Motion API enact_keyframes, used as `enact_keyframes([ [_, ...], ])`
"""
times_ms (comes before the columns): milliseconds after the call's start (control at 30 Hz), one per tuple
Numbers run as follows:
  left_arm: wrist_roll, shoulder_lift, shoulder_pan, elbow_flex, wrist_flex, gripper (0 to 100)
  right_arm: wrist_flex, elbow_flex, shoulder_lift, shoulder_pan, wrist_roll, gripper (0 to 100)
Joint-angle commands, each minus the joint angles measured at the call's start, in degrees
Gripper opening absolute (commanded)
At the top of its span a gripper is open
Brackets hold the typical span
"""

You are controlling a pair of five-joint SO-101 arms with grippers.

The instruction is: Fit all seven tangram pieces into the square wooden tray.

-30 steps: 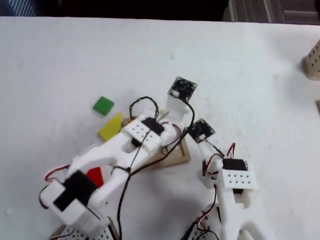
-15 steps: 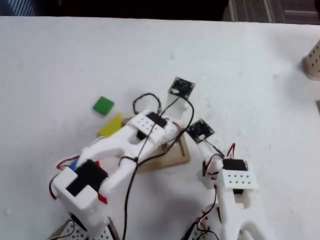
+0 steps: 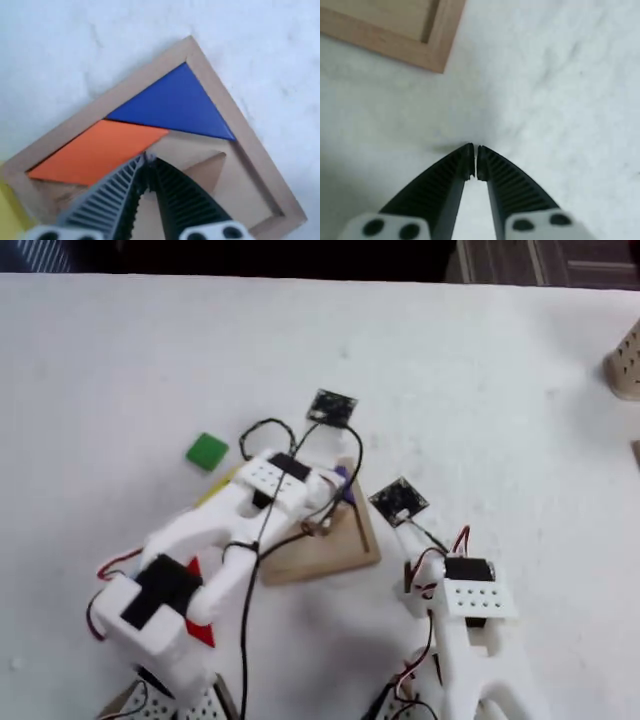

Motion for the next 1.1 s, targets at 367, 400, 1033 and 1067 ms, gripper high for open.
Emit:
enact_keyframes([
  [367, 0.70, -20.09, 5.58, 15.38, -6.59, 2, -0.66, -0.18, -0.92, -0.75, 0.70, 1.8],
  [400, 0.70, -19.56, 7.43, 15.74, -7.03, 2, -0.66, -0.18, -0.92, -0.75, 0.70, 1.8],
  [1033, 0.70, -1.89, 6.99, 2.29, -1.49, 2, -0.66, -0.18, -0.92, -0.75, 0.70, 1.8],
  [1067, 0.70, -1.89, 6.20, 2.29, -1.49, 2, -0.66, -0.18, -0.92, -0.75, 0.70, 1.8],
])
